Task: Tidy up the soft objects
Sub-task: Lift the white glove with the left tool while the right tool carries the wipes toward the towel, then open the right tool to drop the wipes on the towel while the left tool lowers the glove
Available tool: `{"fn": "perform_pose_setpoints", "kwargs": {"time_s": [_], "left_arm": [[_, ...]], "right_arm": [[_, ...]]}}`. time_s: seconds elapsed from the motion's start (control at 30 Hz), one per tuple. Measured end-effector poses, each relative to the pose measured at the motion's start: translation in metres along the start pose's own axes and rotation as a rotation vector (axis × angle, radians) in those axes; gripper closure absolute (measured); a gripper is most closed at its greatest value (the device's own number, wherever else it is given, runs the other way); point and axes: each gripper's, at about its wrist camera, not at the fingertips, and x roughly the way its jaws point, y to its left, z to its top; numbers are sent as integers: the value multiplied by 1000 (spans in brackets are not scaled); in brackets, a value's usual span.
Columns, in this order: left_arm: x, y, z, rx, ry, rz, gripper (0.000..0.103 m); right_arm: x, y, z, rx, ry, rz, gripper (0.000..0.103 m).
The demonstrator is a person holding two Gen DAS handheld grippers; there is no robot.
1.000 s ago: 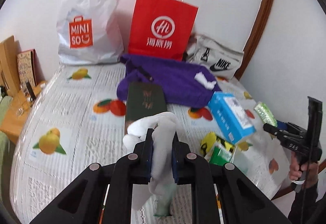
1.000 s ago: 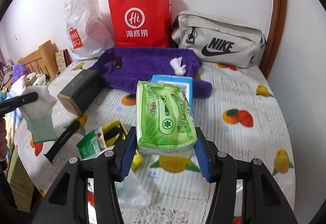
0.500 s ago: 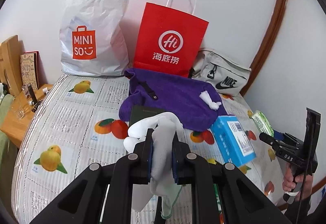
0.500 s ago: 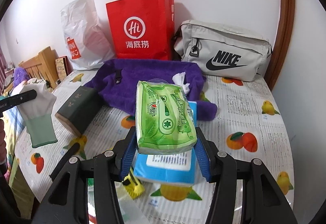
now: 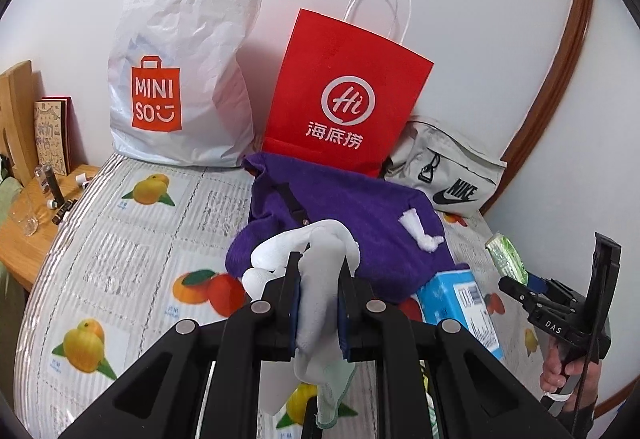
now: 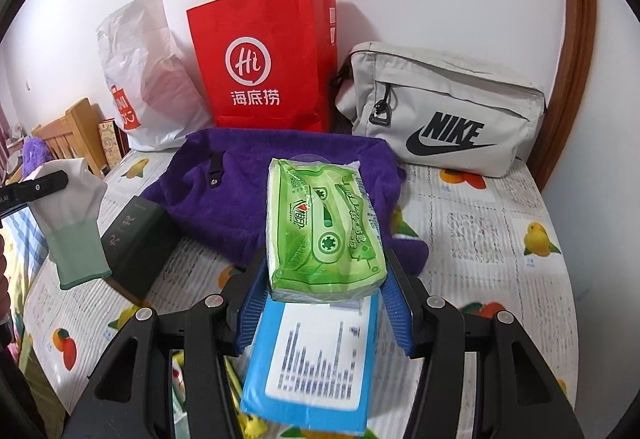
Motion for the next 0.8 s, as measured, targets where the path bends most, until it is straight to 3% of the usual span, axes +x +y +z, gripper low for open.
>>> {"fn": "perform_pose_setpoints", "kwargs": {"time_s": [0.8], "left_arm": [[77, -4, 56, 6, 38, -43, 89]], "right_arm": [[83, -8, 56, -19, 47, 22, 49]]}}
